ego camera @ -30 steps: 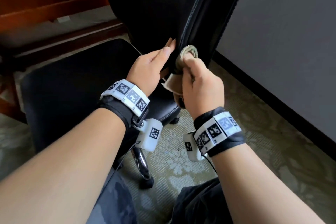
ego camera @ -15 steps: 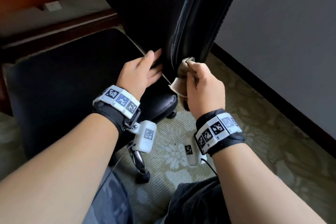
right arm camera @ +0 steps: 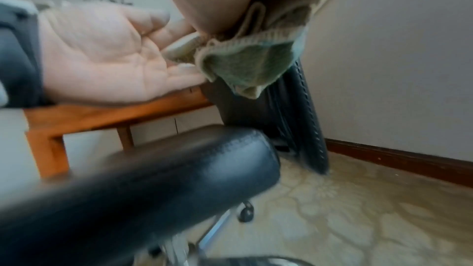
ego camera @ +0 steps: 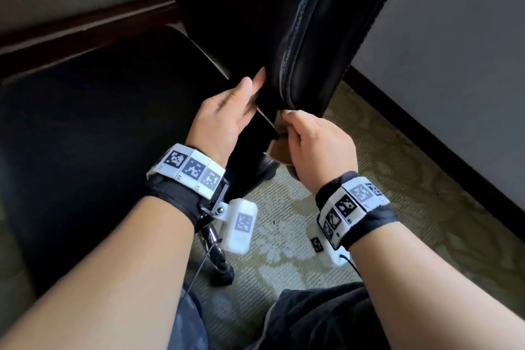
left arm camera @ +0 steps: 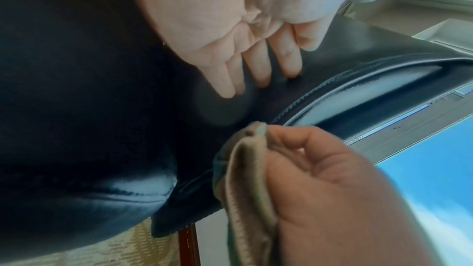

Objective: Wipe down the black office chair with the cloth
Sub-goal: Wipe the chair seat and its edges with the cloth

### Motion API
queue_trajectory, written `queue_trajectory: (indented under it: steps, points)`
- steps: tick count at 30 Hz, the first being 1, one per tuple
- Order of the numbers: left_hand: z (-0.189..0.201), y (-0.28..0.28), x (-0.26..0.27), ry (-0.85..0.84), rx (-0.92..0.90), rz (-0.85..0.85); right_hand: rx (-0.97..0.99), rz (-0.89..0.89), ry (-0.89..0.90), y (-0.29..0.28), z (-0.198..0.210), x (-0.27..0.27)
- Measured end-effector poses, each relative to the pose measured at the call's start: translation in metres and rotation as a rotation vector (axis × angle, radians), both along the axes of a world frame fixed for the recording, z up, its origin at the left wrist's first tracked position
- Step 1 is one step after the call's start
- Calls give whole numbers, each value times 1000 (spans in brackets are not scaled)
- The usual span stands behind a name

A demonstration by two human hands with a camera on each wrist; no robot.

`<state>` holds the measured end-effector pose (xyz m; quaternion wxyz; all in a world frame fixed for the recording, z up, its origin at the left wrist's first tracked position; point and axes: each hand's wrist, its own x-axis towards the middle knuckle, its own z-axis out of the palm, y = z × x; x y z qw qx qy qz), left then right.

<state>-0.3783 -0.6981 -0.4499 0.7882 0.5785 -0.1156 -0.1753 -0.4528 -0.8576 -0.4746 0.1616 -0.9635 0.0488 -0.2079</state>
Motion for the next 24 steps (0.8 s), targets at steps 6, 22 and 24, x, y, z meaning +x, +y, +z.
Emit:
queue_trajectory:
  steps: [6,22,24]
  points:
    - [-6,7,8,-56,66,-97,-262,6,236,-6,-23,12]
    - [-2,8,4,-8,68,-136,-216,-112,558,-9,-31,-4]
    - [-3,8,4,15,67,-129,-107,-160,456,-14,-13,-11]
